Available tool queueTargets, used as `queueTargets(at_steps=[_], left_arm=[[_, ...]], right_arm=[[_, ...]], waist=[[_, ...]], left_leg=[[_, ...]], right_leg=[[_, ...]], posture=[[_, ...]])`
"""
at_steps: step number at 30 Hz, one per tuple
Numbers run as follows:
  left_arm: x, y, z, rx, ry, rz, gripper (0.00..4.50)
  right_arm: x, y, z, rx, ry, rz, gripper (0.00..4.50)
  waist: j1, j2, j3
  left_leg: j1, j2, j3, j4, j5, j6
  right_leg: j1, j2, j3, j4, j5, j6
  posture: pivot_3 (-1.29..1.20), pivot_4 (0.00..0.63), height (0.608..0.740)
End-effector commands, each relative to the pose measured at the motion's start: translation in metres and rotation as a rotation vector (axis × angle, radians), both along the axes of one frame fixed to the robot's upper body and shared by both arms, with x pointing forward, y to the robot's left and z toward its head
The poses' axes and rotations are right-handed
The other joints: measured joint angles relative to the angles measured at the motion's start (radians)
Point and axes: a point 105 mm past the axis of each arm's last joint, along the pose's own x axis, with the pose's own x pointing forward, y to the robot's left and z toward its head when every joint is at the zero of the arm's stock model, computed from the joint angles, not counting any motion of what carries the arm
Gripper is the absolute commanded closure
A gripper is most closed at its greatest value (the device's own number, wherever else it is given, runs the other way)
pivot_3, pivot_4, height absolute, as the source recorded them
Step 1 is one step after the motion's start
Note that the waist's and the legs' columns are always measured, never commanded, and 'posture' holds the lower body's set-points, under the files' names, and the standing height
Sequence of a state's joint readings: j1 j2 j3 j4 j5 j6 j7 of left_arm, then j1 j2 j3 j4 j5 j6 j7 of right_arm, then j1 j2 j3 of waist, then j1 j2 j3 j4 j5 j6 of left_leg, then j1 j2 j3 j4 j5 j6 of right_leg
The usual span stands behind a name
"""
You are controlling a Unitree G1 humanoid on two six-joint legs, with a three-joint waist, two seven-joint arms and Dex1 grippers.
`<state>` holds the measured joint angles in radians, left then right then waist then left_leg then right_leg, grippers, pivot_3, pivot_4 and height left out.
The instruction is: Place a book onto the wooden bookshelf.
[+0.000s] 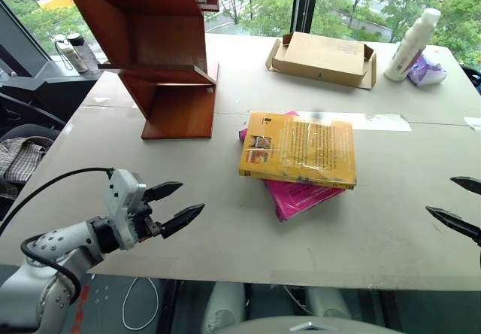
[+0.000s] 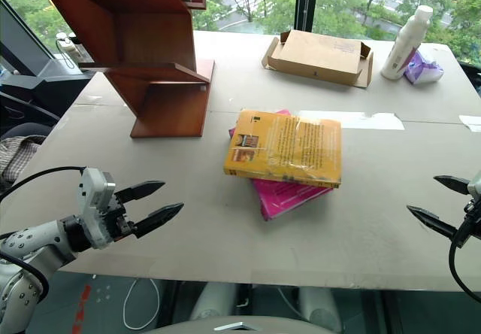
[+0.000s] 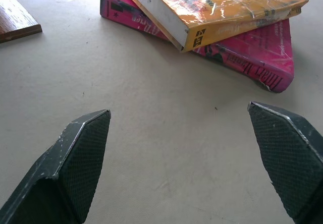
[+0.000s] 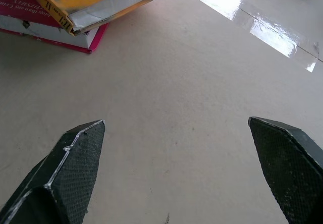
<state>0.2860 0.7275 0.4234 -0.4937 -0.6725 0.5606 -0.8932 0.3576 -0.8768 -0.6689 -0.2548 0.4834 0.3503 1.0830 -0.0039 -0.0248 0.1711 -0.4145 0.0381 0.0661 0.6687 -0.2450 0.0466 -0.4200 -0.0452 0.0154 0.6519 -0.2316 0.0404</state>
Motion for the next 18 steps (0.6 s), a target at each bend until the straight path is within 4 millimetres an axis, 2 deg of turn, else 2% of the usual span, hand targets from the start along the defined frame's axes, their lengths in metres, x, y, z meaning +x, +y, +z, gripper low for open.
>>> queueTargets(at_steps=[1,3,4,6,8,9,11,14,18], left_arm=[[0.006,-0.006,0.018,0.001,-0.068,-0.045,0.02],[0.014,-0.019,0.034,-0.017,-0.127,-0.095,0.02],[0.016,-0.024,0.039,-0.022,-0.143,-0.114,0.02],[0.017,-0.032,0.046,-0.029,-0.167,-0.156,0.02],[0.014,-0.041,0.051,-0.034,-0.181,-0.214,0.02],[0.012,-0.044,0.053,-0.033,-0.185,-0.236,0.00],[0.006,-0.049,0.053,-0.034,-0.180,-0.284,0.00],[0.002,-0.052,0.053,-0.032,-0.182,-0.307,0.00],[-0.001,-0.055,0.050,-0.017,-0.185,-0.321,0.00]], right_arm=[[0.013,0.009,0.027,0.022,-0.082,-0.013,0.00],[0.024,0.039,0.056,0.090,-0.131,0.036,0.00],[0.027,0.049,0.064,0.073,-0.136,0.046,0.00],[0.037,0.060,0.067,0.002,-0.106,0.019,0.00],[0.050,0.069,0.064,-0.033,-0.071,-0.032,0.00],[0.054,0.072,0.059,-0.059,-0.050,-0.051,0.39],[0.064,0.075,0.049,-0.112,-0.019,-0.101,0.80],[0.082,0.081,0.033,-0.144,0.014,-0.171,2.17],[0.096,0.095,0.019,-0.188,0.037,-0.177,4.12]], waist=[[0.000,0.000,0.000],[-0.001,0.001,0.000],[-0.003,0.002,0.001],[-0.007,0.004,0.001],[-0.009,0.000,-0.001],[-0.009,-0.002,-0.001],[-0.007,-0.002,-0.001],[-0.005,-0.002,-0.001],[-0.007,-0.002,-0.001]], left_leg=[[0.000,0.000,0.000,0.000,0.000,0.000],[0.000,0.000,0.000,0.001,0.000,0.000],[0.001,0.000,0.000,0.001,0.000,0.000],[0.001,0.000,0.002,0.002,0.000,0.000],[0.002,0.001,0.002,0.001,0.000,0.000],[0.002,0.001,0.001,0.000,0.000,0.000],[-0.001,0.001,0.001,-0.001,0.000,0.000],[-0.004,0.000,0.004,-0.001,0.000,0.000],[-0.004,0.000,0.005,0.000,0.000,0.001]], right_leg=[[0.000,0.000,0.000,0.000,0.000,0.000],[0.000,0.000,0.000,0.001,0.000,0.000],[0.000,0.000,0.000,0.001,0.000,0.000],[-0.001,0.000,0.001,0.005,0.000,0.000],[-0.001,0.001,0.001,0.005,0.000,0.000],[-0.001,0.002,0.001,0.004,0.000,0.000],[-0.002,0.002,0.000,0.000,0.000,-0.001],[-0.004,0.001,0.001,-0.001,0.000,-0.001],[-0.004,0.004,0.002,-0.001,0.000,0.000]], posture=[[0.00,0.150,0.740],[0.00,0.150,0.740],[0.00,0.150,0.740],[0.00,0.150,0.740],[0.00,0.150,0.740],[0.00,0.150,0.740],[0.00,0.150,0.740],[0.00,0.150,0.740],[0.00,0.150,0.740]])
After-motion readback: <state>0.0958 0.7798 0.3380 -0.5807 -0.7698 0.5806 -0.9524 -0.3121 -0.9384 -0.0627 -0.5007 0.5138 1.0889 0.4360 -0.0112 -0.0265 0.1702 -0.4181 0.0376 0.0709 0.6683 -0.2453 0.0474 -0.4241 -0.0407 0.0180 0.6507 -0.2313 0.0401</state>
